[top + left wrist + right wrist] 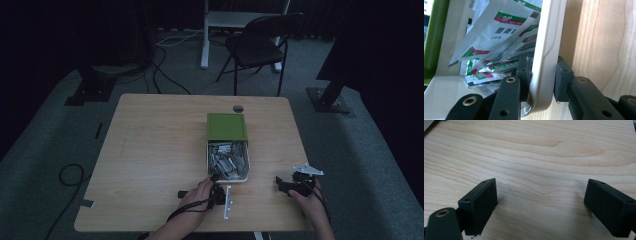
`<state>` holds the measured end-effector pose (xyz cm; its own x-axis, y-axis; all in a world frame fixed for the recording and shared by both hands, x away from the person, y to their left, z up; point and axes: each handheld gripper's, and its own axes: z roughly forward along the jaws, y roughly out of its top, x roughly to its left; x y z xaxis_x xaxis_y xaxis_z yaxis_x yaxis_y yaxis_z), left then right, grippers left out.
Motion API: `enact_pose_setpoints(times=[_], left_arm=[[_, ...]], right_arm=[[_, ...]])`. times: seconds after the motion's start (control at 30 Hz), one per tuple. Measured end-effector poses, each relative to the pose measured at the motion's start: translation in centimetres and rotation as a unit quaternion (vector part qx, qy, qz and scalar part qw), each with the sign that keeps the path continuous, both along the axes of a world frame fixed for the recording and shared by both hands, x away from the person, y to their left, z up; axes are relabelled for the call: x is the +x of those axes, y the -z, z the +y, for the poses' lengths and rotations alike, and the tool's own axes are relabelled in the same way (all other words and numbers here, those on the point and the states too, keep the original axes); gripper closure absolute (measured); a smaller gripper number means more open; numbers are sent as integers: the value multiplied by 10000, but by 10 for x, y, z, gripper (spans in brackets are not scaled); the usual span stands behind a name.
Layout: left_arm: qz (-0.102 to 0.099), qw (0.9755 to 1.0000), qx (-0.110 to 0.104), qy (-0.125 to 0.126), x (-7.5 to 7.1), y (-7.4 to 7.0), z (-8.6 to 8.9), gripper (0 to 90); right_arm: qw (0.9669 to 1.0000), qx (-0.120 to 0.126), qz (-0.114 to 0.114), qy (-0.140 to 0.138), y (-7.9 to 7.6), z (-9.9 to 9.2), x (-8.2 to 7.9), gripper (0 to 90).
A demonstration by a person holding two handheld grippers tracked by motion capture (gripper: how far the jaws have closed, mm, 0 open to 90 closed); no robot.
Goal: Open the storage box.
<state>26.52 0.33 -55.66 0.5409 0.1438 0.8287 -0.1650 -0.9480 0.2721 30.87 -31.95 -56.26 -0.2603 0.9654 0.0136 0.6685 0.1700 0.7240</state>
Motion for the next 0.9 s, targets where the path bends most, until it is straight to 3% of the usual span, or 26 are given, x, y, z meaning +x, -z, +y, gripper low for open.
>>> enact_pose_setpoints(times=[0.43, 0.67, 0.9], left_arm=[[86, 9999, 23, 53, -12, -2, 0, 720], [148, 9998, -112, 75, -16, -1, 2, 715], [361, 9986, -372, 67, -16, -3, 6, 679]], right_arm=[[10000, 1, 0, 1, 0, 0, 0, 111], [10000, 0, 0, 2, 0, 0, 0, 111], [10000, -1, -1, 0, 0, 0, 0, 111]])
